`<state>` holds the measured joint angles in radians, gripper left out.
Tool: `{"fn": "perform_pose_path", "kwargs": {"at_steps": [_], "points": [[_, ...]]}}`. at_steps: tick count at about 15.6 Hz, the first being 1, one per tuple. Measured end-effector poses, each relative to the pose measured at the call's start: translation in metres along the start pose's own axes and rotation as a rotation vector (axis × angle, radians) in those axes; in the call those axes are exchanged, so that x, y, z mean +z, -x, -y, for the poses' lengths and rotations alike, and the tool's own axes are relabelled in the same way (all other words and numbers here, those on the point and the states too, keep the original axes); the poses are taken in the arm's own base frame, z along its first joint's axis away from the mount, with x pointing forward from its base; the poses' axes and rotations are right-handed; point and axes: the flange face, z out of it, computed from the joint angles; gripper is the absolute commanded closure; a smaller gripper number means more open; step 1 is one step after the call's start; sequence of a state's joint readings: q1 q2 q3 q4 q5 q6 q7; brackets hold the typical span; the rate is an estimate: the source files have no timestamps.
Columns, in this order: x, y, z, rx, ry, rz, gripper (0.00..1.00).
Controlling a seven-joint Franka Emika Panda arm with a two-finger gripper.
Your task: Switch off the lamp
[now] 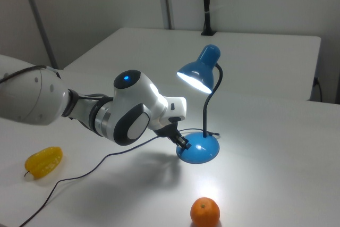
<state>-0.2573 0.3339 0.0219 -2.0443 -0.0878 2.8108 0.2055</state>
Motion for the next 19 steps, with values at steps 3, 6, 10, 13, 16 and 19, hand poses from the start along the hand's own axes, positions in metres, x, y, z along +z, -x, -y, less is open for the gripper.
{"fn": "perform_pose_path", "kwargs": {"at_steps": [3,6,10,13,16,19], "points": [[0.003,0.002,0.000,0.000,0.001,0.007,1.00],[0.003,0.002,0.000,0.000,0.001,0.006,1.00],[0.003,0.002,0.000,0.000,0.002,0.010,1.00],[0.004,0.009,0.003,-0.007,0.016,0.087,1.00],[-0.019,0.009,0.033,-0.054,0.018,0.159,1.00],[-0.065,0.012,0.083,-0.134,0.012,0.213,1.00]]}}
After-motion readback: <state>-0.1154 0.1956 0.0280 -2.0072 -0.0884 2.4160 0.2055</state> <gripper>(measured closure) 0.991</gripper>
